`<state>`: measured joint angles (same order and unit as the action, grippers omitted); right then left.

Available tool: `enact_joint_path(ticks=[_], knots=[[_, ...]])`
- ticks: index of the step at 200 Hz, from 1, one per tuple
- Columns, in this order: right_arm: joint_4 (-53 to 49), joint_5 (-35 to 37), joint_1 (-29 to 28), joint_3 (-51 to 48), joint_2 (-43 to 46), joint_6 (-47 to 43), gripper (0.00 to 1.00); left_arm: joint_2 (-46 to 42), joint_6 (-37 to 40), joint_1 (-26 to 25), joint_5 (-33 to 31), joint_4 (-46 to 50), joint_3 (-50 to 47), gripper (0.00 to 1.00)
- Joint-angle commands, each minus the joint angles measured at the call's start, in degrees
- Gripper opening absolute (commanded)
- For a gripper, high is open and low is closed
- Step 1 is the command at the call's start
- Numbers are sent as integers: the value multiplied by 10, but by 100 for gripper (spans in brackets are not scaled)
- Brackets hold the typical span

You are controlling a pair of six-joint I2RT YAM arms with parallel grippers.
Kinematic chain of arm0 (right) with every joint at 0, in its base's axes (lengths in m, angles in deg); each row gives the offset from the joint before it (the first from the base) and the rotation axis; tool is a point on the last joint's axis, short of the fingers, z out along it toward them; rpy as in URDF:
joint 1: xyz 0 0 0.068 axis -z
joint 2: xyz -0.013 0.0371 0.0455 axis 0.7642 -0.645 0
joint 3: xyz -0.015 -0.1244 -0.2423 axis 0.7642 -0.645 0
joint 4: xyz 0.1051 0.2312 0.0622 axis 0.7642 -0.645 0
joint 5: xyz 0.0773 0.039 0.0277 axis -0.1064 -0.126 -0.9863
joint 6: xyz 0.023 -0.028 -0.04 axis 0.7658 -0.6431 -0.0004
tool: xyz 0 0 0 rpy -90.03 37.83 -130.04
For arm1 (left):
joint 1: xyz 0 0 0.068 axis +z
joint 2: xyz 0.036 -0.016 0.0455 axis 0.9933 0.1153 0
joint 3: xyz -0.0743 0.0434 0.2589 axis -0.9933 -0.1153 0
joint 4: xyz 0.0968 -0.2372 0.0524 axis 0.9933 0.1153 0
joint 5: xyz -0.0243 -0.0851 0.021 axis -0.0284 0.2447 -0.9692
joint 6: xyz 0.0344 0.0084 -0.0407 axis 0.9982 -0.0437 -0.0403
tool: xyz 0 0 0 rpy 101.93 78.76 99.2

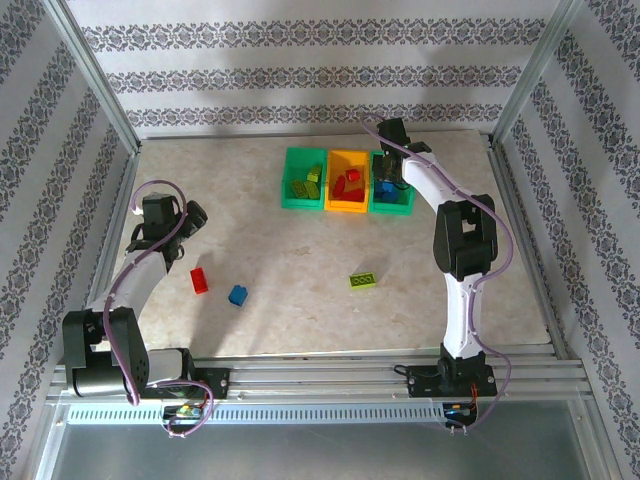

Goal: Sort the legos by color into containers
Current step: Place the lego in the container, then pick up the lego from the bottom-left of the table.

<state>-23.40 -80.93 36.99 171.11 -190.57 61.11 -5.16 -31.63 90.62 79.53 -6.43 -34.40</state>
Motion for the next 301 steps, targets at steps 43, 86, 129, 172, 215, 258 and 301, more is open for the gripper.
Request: enact_joint_path(ticks=[43, 86, 129, 172, 215, 258, 301], knots=[[-10, 7, 11, 33, -2, -13, 50, -28, 16, 8, -4, 28, 14, 100], [-6, 8, 1, -1, 53, -13, 51, -37, 24, 8, -11, 40, 15, 100], [6, 25, -65, -88, 153, -4, 53, -41, 26, 9, -23, 43, 11, 100], [63, 58, -215, -203, 241, -19, 63, -27, 20, 26, -16, 36, 6, 100], [77, 54, -369, -217, 230, -29, 66, -13, 14, 45, -10, 35, 6, 100], [60, 53, -480, -169, 161, -61, 78, -8, 6, 61, 0, 30, 0, 100], [52, -15, -532, -102, 71, -76, 98, -8, 3, 69, 6, 30, -1, 100]])
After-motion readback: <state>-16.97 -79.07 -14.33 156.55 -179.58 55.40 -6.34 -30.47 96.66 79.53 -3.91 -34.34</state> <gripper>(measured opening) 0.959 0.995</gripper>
